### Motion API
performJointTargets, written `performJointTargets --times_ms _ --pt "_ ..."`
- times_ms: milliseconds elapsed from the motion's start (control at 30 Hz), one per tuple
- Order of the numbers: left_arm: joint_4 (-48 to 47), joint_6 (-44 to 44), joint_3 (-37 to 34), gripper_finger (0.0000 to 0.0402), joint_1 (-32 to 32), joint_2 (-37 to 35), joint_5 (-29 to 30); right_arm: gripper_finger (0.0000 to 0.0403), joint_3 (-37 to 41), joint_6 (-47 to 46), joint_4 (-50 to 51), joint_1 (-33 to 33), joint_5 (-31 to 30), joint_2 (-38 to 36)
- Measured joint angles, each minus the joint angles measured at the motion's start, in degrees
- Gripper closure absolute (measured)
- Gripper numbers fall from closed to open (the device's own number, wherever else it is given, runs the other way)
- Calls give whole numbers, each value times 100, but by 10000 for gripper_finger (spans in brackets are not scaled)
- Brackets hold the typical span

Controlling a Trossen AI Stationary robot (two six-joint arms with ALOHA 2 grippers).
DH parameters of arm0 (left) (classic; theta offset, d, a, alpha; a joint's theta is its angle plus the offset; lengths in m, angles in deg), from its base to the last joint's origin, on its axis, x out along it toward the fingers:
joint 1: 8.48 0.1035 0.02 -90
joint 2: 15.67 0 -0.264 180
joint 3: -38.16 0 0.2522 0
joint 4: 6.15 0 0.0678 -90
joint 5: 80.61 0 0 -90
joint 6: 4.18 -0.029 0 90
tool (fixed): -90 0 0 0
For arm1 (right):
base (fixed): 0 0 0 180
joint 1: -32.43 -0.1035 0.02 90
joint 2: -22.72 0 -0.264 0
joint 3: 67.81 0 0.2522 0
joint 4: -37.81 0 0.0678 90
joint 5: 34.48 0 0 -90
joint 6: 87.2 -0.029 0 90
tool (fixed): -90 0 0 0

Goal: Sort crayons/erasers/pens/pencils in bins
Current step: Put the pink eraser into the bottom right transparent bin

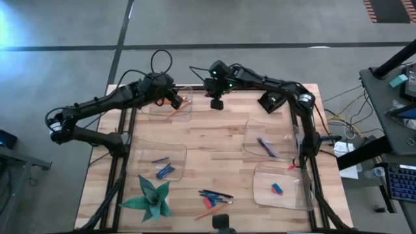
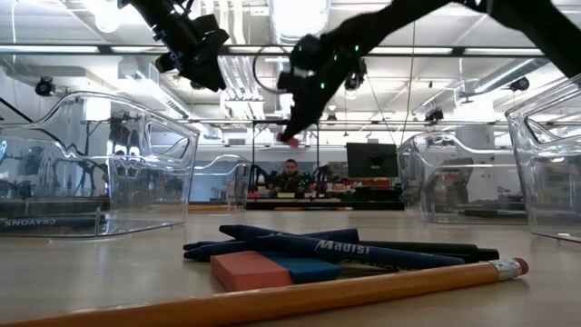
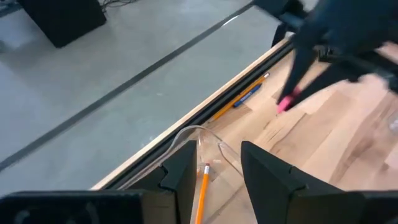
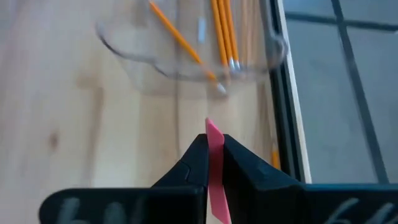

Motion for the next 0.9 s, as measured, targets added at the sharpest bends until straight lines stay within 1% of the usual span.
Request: performJointTargets --times_ms 200,300,433,467,567,600,667,767,900 --pt "-11 265 0 290 -4 0 0 384 47 -435 169 -462 5 -730" --pt "-11 268 0 290 -2 0 2 384 113 -849 526 -763 1 -1132" --pt "-12 270 -40 290 -2 2 2 384 392 -1530 1095 -1247 -22 -1747" --pt "-13 273 -54 290 -2 2 2 384 479 -1719 1218 -1384 -211 -1916" --pt "-10 275 -89 290 -2 7 4 384 731 -2173 1599 -1781 -1199 -2371" --pt "-7 275 -102 290 -2 7 4 384 819 -2225 1795 -1869 -1356 -2502" --pt "8 275 -142 290 -2 7 4 384 984 -2472 2088 -2069 -1489 -2753" --pt "51 347 -217 290 -2 7 7 384 1337 -3013 2515 -2394 -1494 -3144" --pt "72 891 -356 290 -2 7 17 384 1907 -4124 2980 -2928 -1448 -3647"
